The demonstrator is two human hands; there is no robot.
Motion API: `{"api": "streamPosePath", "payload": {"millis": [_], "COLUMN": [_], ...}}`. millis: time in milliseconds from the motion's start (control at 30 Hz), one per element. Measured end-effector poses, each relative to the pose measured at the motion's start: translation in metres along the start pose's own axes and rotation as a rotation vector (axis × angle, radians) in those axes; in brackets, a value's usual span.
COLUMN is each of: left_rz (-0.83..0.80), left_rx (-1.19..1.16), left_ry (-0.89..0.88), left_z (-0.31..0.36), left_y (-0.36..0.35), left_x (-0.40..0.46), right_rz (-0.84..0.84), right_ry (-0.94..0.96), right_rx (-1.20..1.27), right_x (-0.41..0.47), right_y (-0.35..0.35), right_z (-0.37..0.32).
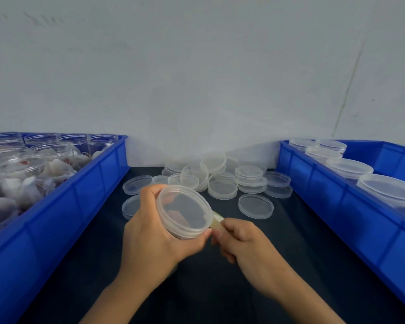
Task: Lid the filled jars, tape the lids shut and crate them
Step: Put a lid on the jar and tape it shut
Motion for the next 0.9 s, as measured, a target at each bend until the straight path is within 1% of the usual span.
{"api": "streamPosePath", "payload": {"millis": [67,233,367,600,700,900], "left_rz": [0.008,0.02,0.05,0.09,0.104,0.132], "left_rx": [0.017,0.066,0.158,0.27,0.304,0.439], "left_ry": [-0.014,-0.073,-0.144,-0.196,-0.215,-0.324], "left_z": [0.002,0.016,0.029,0.039,0.043,0.056], "left_y": [0.002,0.004,0.007,0.008,0.008,0.0], "left_x": [0.0,0.0,-0.001,0.001,0.002,0.0], "right_rz": [0.05,0.204,0.261,0.366,0.388,0.394], "right_ry": [0.012,0.031,0.009,0.009,-0.003,-0.057], "right_rx": [-0.013,-0.177,-0.206,-0.308,-0.286,-0.221], "right_x": [-0.002,-0.008,-0.01,-0.012,-0.011,-0.006], "right_y": [0.003,0.012,0.016,0.024,0.027,0.03], "right_z": [-0.004,-0.011,-0.01,-0.012,-0.011,0.0]}}
Point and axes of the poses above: each hand's wrist, its own x-axis towards the middle knuckle, its own y-axis out of the back of the hand, z = x × y, the point moved 10 cm from there along x, towards the middle knuckle, and after that the axes turned 2 degrees about -x, right-handed, at the moved point
